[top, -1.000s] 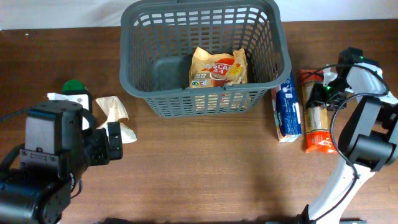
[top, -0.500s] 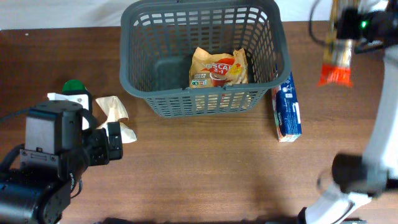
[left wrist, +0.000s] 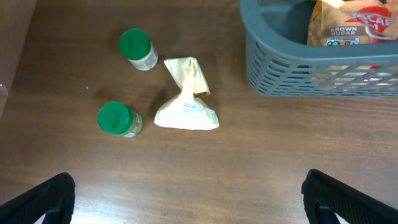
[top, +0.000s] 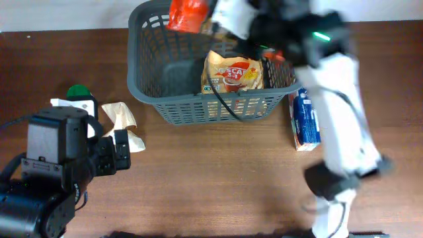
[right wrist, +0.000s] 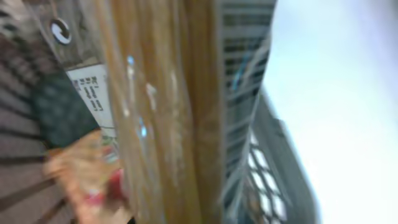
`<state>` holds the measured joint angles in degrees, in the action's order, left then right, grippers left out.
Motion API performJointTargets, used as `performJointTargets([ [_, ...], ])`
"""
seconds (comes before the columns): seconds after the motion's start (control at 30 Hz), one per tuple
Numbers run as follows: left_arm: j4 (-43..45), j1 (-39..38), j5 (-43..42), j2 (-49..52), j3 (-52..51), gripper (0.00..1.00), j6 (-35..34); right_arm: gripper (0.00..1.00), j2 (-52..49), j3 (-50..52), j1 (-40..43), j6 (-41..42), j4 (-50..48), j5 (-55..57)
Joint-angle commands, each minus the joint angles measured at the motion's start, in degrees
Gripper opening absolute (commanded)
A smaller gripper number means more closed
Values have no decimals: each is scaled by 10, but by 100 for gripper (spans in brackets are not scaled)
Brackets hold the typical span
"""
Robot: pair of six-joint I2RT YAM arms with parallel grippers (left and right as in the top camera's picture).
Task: Pack container
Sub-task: 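Lower the pasta package into the basket and release it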
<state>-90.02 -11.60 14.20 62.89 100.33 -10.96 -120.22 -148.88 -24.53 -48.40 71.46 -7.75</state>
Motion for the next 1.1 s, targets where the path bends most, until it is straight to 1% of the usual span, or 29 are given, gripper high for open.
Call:
performJointTargets([
  [0.0, -1, 3, 6, -2, 2, 99, -1, 4, -67, -9, -2, 5, -57, 26],
  [0.1, -1, 3, 6, -2, 2, 99, -1, 4, -133, -9, -3, 35, -81, 42],
  [0.2, -1, 3, 6, -2, 2, 99, -2, 5, -177, -9, -2, 92, -85, 46],
  [0.23, -1, 3, 6, -2, 2, 99, -2, 13, -189, -9, -2, 103, -85, 46],
  [0.27, -1, 3, 6, -2, 2, 99, -1, 30, -193, -9, -2, 108, -82, 46],
  [0.3, -1, 3, 6, -2, 2, 99, -2, 38, -195, -9, -2, 114, -81, 49],
  [0.37, -1, 3, 6, -2, 2, 99, -1, 50, -188, -12, -5, 133, -77, 64],
  [0.4, -1, 3, 6, -2, 2, 99, -2, 62, -183, -16, -5, 143, -75, 75],
  [0.47, -1, 3, 6, -2, 2, 99, -2, 64, -155, -30, -6, 162, -59, 89],
  [0.53, -1, 3, 6, -2, 2, 99, -1, 72, -118, -46, -6, 175, -34, 92],
  [0.57, -1, 3, 6, -2, 2, 99, -1, 71, -90, -57, -5, 196, -17, 104],
  [0.6, -1, 3, 6, -2, 2, 99, -2, 66, -60, -68, -4, 214, -2, 117],
  [0.63, -1, 3, 6, -2, 2, 99, -1, 65, -24, -75, 2, 233, 10, 126],
  [0.67, -1, 3, 6, -2, 2, 99, -1, 65, 38, -76, 27, 278, 21, 136],
  [0.7, -1, 3, 6, -2, 2, 99, -1, 65, 62, -76, 46, 308, 26, 136],
  [0.73, -1, 3, 6, -2, 2, 99, -2, 71, 87, -76, 76, 363, 33, 136],
  [0.77, -1, 3, 6, -2, 2, 99, -1, 76, 102, -76, 105, 413, 41, 136],
  [0.8, -1, 3, 6, -2, 2, 99, -1, 78, 117, -76, 149, 471, 57, 127],
  [0.83, -1, 3, 6, -2, 2, 99, -2, 78, 121, -76, 176, 495, 66, 113],
  [0.87, -1, 3, 6, -2, 2, 99, -1, 79, 122, -76, 228, 520, 85, 80],
  [0.9, -1, 3, 6, -2, 2, 99, -1, 83, 113, -72, 292, 534, 111, 28],
  [0.93, -1, 3, 6, -2, 2, 99, -1, 84, 94, -57, 359, 534, 137, -11],
  [1.0, -1, 3, 6, -2, 2, 99, -1, 84, 68, -31, 399, 534, 156, -26],
  [1.07, -1, 3, 6, -2, 2, 99, -1, 81, 40, 5, 420, 534, 164, -46],
])
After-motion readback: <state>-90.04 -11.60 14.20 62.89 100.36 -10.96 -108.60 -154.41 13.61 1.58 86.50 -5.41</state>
